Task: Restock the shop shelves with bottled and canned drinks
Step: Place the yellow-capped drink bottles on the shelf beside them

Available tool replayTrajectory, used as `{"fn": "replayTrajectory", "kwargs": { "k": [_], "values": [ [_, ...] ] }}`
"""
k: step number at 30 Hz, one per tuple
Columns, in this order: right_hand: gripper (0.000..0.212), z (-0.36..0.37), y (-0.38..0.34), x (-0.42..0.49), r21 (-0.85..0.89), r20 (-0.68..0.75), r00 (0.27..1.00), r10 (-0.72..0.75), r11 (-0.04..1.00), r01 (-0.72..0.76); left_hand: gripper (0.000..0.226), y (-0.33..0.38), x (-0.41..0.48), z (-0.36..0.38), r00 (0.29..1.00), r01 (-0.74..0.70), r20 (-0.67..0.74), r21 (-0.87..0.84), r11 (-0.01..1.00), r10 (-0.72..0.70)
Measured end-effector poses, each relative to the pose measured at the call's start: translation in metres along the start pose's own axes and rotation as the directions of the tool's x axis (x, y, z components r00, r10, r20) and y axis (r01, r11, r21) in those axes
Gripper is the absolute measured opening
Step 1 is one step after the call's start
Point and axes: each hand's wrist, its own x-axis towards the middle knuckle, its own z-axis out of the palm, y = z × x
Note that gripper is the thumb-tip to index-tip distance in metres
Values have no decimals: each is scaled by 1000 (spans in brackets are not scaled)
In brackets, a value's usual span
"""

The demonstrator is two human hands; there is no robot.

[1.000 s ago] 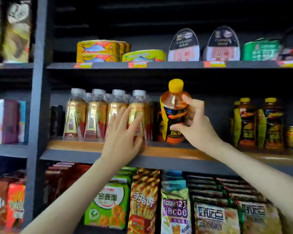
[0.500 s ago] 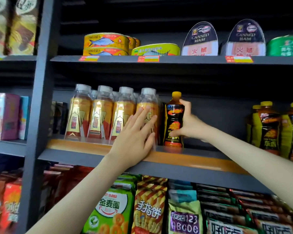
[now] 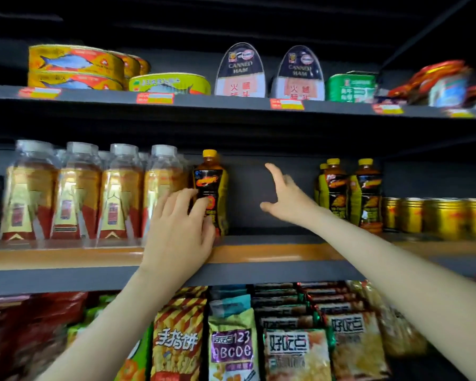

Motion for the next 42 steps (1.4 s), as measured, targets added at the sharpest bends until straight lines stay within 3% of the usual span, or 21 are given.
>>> {"fn": "replayTrajectory", "kwargs": {
  "k": [3,6,10,13,20,26,32,38,42],
  "values": [
    [83,-31,54,-18,-157,-147,986,79,982,-102,40,51,13,14,996,-84,-12,-108,991,83],
    [88,-57,105,-31,-260,-193,963,186,937,-233,31,93,23,33,987,-163,-34,-152,975,159],
    [94,-79,158,-29,-214,-181,929,324,908,-359,23,135,31,56,980,-195,-60,-122,973,189],
    [92,-88,185,-14,-153,-116,925,361,914,-376,27,155,29,66,980,-190,-69,-38,981,187],
    [99,-94,218,12,-6,12,948,318,948,-318,32,164,23,63,980,-187,-55,102,977,193],
    [86,-93,217,7,-44,1,985,172,984,-172,34,166,18,61,977,-203,-39,150,968,211],
    [81,-106,215,-19,-104,-10,999,-36,994,34,35,167,18,64,981,-178,-57,94,979,184],
    [71,-130,195,-62,-178,-213,962,-169,975,131,37,163,17,66,993,-104,-56,-10,995,103],
    [71,-145,150,-101,-57,-397,882,-252,966,251,51,181,11,52,999,-6,-53,-220,975,-6]
  ]
}}
